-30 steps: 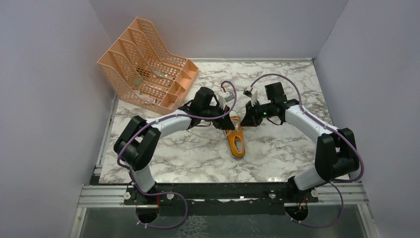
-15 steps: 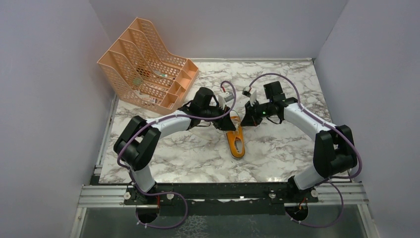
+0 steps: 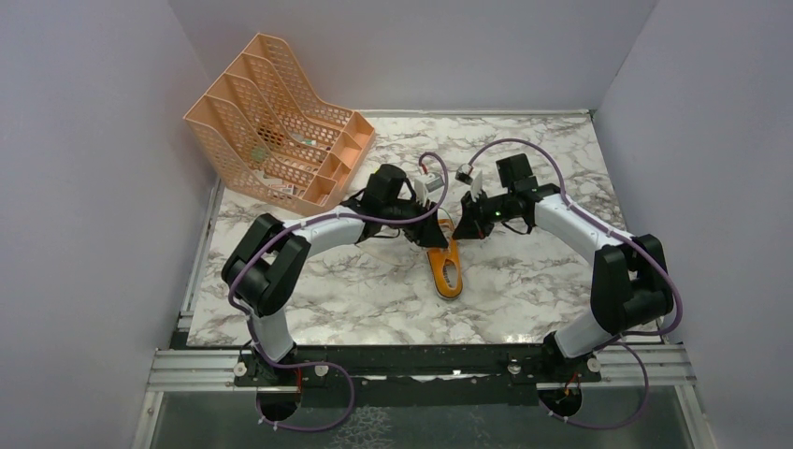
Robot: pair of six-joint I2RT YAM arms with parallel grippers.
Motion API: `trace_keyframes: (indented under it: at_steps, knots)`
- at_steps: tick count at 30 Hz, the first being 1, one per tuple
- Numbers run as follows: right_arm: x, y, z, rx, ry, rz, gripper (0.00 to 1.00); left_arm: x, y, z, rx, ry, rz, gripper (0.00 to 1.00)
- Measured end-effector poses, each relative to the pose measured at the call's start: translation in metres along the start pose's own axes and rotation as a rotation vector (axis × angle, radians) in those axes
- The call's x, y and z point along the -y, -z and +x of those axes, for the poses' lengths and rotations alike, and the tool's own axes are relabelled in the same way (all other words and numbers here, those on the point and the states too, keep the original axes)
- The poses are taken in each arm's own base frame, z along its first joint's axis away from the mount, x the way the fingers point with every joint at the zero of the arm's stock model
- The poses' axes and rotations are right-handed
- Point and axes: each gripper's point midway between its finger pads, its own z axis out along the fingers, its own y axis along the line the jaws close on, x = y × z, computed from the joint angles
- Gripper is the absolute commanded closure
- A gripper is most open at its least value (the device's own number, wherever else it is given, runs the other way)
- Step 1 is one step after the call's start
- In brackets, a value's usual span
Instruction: Tie the shoes
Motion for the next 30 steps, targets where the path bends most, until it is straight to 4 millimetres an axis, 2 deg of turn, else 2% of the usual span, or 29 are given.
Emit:
trace_keyframes:
  at_steps: [6,15,18,24,30]
  knots:
    - [-0.002,0.000,-0.001,0.004,0.014,-0.014,0.99,-0.001,-0.001,-0.007,0.012,-0.011,-0.009,0.62]
    - [-0.005,-0.001,-0.001,0.006,0.023,-0.028,0.99,-0.005,-0.002,-0.008,-0.006,-0.019,-0.027,0.81]
    - [-0.005,-0.001,-0.001,0.005,0.023,-0.027,0.99,-0.007,-0.001,-0.005,-0.015,-0.018,-0.032,0.90]
    - [0.001,-0.001,0.000,-0.005,0.024,0.009,0.99,-0.009,0.000,-0.002,-0.028,-0.014,-0.043,0.95]
    - [0.007,0.002,-0.019,0.019,0.057,0.049,0.99,-0.011,0.000,-0.002,-0.031,-0.008,-0.048,0.99]
